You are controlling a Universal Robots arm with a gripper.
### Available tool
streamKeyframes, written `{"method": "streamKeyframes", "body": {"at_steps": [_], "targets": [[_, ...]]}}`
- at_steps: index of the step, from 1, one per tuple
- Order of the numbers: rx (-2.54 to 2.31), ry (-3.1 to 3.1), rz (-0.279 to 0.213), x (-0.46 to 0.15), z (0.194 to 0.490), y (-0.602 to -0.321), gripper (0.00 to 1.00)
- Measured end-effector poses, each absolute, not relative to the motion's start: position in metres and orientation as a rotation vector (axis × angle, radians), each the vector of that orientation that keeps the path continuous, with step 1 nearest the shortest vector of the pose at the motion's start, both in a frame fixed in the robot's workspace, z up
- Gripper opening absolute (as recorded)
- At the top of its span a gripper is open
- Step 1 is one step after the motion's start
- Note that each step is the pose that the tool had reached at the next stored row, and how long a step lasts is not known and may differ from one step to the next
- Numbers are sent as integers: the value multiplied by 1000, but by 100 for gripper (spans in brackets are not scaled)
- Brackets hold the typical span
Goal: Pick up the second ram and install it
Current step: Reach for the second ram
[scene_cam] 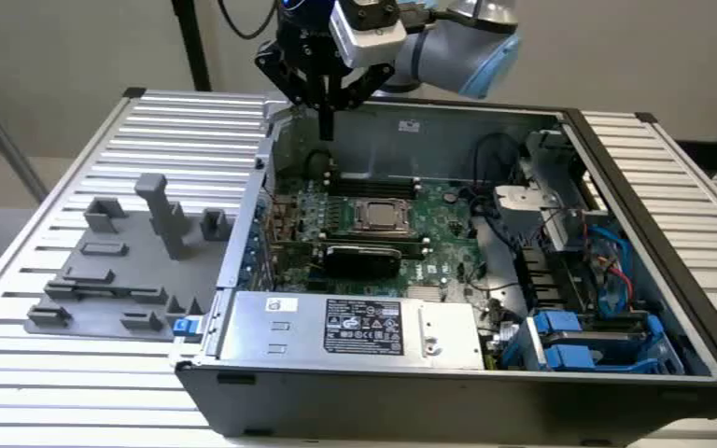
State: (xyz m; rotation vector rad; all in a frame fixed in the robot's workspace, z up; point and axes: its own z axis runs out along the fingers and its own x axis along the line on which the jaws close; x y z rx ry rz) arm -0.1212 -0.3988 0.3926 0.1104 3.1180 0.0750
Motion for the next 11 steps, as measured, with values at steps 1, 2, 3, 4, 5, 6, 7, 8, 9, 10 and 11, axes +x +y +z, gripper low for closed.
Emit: {"method": "streamKeyframes", "body": {"at_steps": [1, 2, 3, 4, 5, 6, 7, 8, 9, 10, 11], "targets": [[110, 3118, 75, -121, 393, -399, 11], [110, 3118, 75, -121, 393, -399, 11], [110, 3118, 75, -121, 393, -399, 11], [110, 3118, 75, -121, 393, -399, 11], [110, 3118, 75, -121, 393, -399, 11], [110, 3118, 75, -121, 393, -399, 11], [110, 3118, 75, -121, 393, -399, 11], [110, 3118, 75, -121, 393, -399, 11], [110, 3118, 75, -121, 393, -399, 11], [110, 3118, 75, -121, 393, -399, 11], [110, 3118, 75, -121, 393, -399, 11]]}}
